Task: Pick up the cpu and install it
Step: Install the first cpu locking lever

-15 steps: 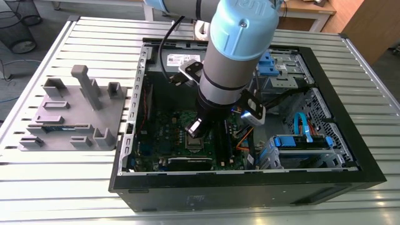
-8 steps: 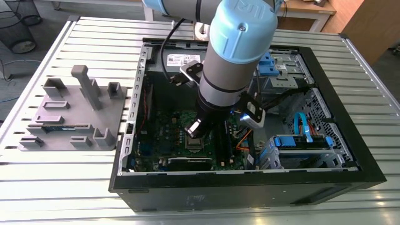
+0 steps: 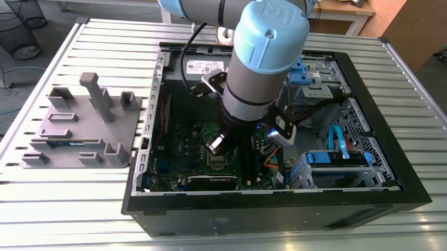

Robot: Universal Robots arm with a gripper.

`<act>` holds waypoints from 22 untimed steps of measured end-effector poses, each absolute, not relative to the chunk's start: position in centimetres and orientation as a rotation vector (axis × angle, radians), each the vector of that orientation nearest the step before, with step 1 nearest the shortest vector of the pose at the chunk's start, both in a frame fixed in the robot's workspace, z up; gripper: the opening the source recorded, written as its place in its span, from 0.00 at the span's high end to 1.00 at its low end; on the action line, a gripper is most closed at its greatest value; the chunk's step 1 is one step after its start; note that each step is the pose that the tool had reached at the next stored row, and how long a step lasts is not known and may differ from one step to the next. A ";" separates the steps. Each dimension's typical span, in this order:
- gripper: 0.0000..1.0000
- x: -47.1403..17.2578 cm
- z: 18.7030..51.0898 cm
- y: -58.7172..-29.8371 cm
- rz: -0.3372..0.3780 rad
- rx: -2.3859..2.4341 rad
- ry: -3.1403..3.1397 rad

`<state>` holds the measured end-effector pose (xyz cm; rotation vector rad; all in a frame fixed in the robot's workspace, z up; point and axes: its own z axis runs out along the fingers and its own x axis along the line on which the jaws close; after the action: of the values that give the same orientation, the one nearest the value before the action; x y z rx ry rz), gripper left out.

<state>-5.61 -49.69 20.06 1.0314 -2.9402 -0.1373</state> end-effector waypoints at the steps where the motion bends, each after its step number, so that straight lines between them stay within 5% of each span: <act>1: 0.89 -5.6 20.1 -49.7 -0.137 1.031 -2.940; 22: 0.89 -5.9 20.1 -49.7 -0.137 1.031 -2.940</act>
<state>-5.92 -49.69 20.06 1.0314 -2.9402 -0.1375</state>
